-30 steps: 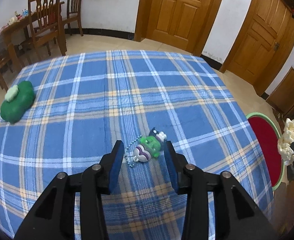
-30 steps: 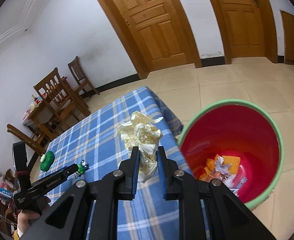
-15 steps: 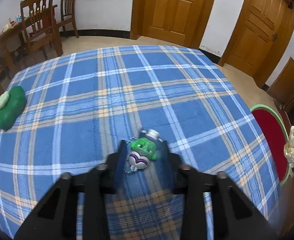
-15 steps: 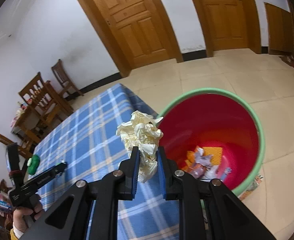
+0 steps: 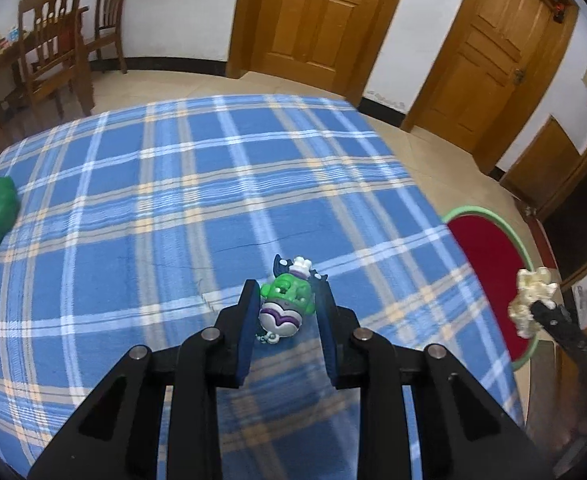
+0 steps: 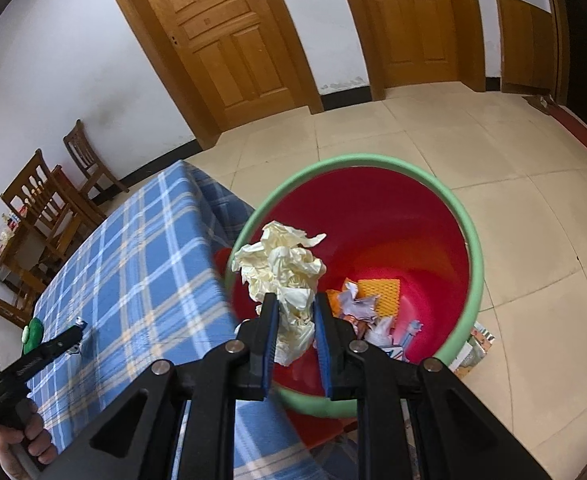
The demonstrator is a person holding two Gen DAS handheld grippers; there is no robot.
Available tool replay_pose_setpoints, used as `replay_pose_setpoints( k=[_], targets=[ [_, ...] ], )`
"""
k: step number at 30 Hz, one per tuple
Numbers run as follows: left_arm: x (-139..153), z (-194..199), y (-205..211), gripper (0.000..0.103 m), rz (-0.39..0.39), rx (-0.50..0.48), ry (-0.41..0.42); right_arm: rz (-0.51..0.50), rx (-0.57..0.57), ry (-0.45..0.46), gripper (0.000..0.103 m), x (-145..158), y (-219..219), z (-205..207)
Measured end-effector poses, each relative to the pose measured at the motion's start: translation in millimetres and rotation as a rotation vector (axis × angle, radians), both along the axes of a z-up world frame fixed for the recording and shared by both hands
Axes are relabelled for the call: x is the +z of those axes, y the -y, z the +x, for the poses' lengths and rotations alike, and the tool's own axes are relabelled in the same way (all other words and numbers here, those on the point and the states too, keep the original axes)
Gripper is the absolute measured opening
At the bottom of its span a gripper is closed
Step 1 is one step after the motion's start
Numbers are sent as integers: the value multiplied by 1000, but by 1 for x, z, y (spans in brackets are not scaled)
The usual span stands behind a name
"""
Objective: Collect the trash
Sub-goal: 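Carry the tissue and toy keychain over the red bucket and open both tools, then move both tools back over the table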
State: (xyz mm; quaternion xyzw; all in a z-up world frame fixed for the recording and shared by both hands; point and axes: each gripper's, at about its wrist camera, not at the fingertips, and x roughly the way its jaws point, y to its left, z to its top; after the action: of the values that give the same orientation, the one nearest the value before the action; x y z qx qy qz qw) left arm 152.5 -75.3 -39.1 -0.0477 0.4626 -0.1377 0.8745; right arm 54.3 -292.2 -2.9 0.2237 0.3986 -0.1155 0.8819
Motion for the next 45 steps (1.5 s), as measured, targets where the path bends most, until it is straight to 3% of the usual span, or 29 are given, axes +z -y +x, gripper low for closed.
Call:
replay_pose_setpoints(
  k=[9, 13, 19, 34, 39, 41, 43, 45],
  targets=[
    [17, -7, 40, 28, -7, -86, 16, 37, -25, -10, 29, -8, 19, -8],
    [20, -9, 61, 28, -6, -131, 15, 46, -30, 5, 42, -7, 26, -15],
    [25, -11, 96, 28, 16, -201, 26, 58, -46, 33, 48, -4, 40, -26],
    [9, -27, 190, 28, 44, -386, -7, 51, -120, 61, 57, 2, 74, -59],
    [4, -29, 205, 28, 51, -406, -16, 63, -135, 62, 58, 1, 81, -65],
    [6, -29, 205, 31, 43, -409, -16, 64, -137, 64, 58, 1, 82, -67],
    [8, -30, 203, 43, 42, -401, -8, 66, -138, 67, 59, 1, 82, -67],
    [13, -31, 199, 47, 47, -384, 7, 67, -137, 70, 60, 1, 82, -68]
  ],
)
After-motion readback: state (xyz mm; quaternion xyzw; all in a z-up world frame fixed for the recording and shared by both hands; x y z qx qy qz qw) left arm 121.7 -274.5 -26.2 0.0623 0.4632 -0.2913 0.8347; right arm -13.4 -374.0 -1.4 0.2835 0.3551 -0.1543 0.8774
